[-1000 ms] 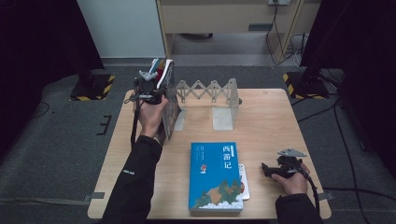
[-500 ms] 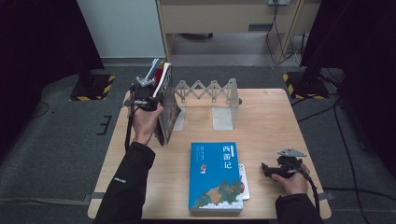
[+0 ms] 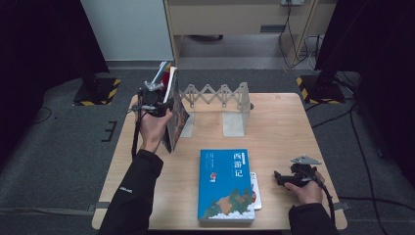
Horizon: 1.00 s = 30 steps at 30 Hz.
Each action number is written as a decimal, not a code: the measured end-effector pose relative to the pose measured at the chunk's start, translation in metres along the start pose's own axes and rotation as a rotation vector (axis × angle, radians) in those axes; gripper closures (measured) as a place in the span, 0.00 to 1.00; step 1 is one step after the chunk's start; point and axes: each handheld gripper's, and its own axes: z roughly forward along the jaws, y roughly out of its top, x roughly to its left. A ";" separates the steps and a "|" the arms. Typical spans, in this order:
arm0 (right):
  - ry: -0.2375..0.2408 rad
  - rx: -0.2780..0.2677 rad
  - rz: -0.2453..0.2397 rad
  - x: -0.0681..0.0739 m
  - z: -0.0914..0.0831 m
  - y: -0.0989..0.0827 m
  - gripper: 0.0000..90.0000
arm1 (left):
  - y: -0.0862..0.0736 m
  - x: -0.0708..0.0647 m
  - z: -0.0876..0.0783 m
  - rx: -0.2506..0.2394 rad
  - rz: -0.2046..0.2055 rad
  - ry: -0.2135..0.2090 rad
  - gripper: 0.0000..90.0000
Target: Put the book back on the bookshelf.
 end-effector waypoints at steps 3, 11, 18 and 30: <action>0.000 0.000 0.000 0.000 0.000 0.000 0.01 | 0.004 -0.002 0.005 -0.002 -0.005 0.010 0.77; 0.000 0.000 0.000 0.000 0.000 0.000 0.01 | 0.009 -0.003 0.017 0.004 -0.020 0.053 0.88; 0.001 0.002 0.000 0.000 0.000 0.000 0.01 | 0.010 0.002 0.017 -0.041 -0.049 0.089 0.91; 0.003 0.000 0.004 0.001 0.001 0.001 0.01 | 0.006 0.002 0.029 -0.105 -0.059 0.133 0.91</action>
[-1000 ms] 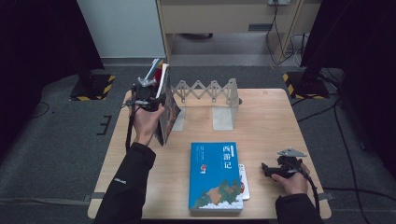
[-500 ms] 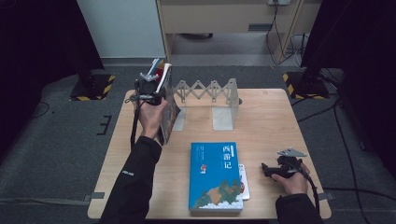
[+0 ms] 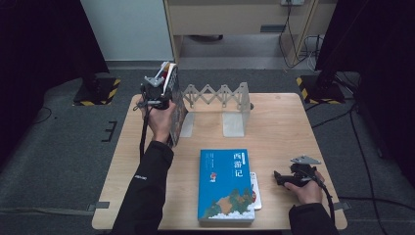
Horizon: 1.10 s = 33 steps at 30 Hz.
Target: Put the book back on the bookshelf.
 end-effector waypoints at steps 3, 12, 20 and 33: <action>-0.001 -0.001 -0.002 0.000 0.000 0.000 0.01 | 0.000 0.000 -0.001 0.010 0.006 -0.004 0.90; 0.001 0.002 0.000 0.000 0.000 0.000 0.01 | 0.000 0.001 -0.017 0.001 0.008 -0.024 0.70; 0.000 0.001 0.002 0.000 0.000 0.000 0.01 | -0.006 0.002 -0.040 -0.056 -0.009 -0.102 0.56; 0.000 0.001 -0.001 0.000 0.000 0.000 0.01 | -0.023 0.015 -0.071 -0.146 0.003 -0.227 0.42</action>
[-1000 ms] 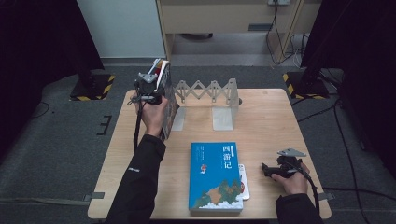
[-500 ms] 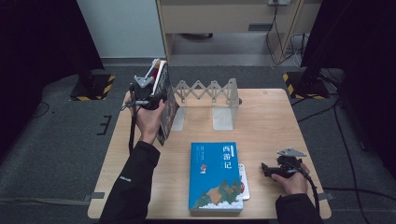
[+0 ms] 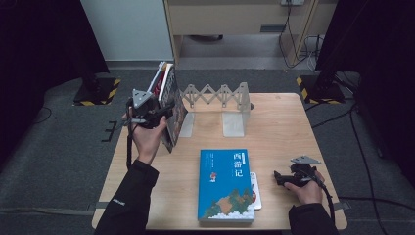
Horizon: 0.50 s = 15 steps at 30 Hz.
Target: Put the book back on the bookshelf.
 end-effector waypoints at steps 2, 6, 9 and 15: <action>-0.001 0.000 0.002 0.000 0.000 0.000 0.01 | -0.002 0.002 -0.007 -0.009 -0.017 -0.027 0.42; 0.000 0.001 0.002 0.000 0.000 0.000 0.01 | -0.005 0.005 -0.021 -0.026 -0.017 -0.074 0.41; 0.001 0.002 0.002 0.000 0.000 0.000 0.01 | -0.010 0.006 -0.030 -0.031 -0.030 -0.110 0.40; 0.000 0.000 0.002 0.000 0.000 0.000 0.01 | -0.023 0.010 -0.044 -0.028 -0.034 -0.142 0.39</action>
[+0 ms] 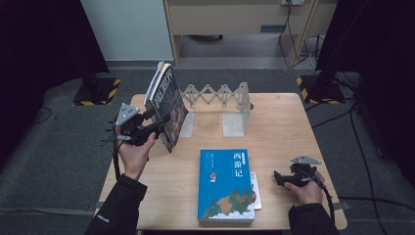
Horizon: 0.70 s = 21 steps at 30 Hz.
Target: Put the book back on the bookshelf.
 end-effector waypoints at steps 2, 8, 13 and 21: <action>0.001 0.002 0.000 0.000 0.000 0.000 0.01 | -0.009 0.002 -0.005 0.017 -0.011 -0.012 0.39; 0.001 0.001 -0.002 0.000 0.000 0.000 0.01 | -0.026 0.003 -0.008 0.054 -0.004 -0.031 0.37; 0.001 0.001 -0.002 0.000 0.000 0.000 0.01 | -0.046 0.005 -0.007 0.085 -0.006 -0.065 0.34; 0.002 0.000 0.000 0.000 0.000 0.000 0.01 | -0.067 0.001 0.000 0.148 0.012 -0.083 0.32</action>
